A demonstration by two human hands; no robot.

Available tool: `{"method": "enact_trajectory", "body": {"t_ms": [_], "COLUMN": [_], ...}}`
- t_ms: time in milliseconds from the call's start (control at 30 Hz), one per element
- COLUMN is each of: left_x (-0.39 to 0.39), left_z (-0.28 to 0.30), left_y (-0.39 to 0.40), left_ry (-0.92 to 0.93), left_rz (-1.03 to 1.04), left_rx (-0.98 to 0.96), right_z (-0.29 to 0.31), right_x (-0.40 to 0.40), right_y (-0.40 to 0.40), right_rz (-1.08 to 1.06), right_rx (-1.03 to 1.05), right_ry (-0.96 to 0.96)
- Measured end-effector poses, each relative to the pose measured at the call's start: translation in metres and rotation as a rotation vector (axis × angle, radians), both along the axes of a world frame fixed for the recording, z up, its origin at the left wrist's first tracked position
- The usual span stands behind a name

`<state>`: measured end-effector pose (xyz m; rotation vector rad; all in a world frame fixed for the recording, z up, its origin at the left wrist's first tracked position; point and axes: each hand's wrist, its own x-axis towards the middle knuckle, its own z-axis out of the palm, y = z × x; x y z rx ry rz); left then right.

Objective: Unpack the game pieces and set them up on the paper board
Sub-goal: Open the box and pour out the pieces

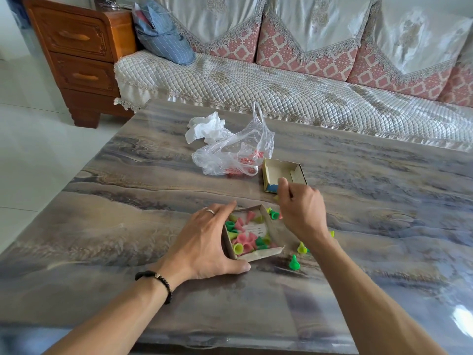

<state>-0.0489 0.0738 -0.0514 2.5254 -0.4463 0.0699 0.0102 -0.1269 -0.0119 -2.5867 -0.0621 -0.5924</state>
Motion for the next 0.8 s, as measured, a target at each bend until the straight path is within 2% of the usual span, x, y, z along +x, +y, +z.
{"method": "enact_trajectory", "body": {"t_ms": [200, 300, 400, 533, 667, 800], "left_x": [0.0, -0.001, -0.001, 0.0, 0.0, -0.001], "left_z": [0.001, 0.002, 0.002, -0.001, -0.002, -0.001], "left_y": [0.0, -0.001, -0.001, -0.002, -0.002, -0.002], "left_ry": [0.001, 0.001, 0.002, 0.01, -0.016, -0.024], "left_rz": [-0.009, -0.012, -0.002, 0.037, 0.046, 0.048], "left_rx": [0.01, 0.01, -0.012, -0.066, -0.056, -0.007], "right_z": [-0.021, -0.025, -0.022, -0.006, -0.007, -0.016], "right_x": [0.001, -0.001, -0.002, -0.023, -0.043, -0.036], "right_y": [-0.037, -0.04, -0.039, -0.008, 0.027, 0.03], "right_rz": [-0.044, -0.001, 0.034, 0.268, 0.523, 0.525], "right_rx": [-0.31, -0.332, -0.3, -0.148, -0.322, -0.409], "right_ry": [0.072, 0.078, -0.007, -0.036, 0.071, 0.047]}}
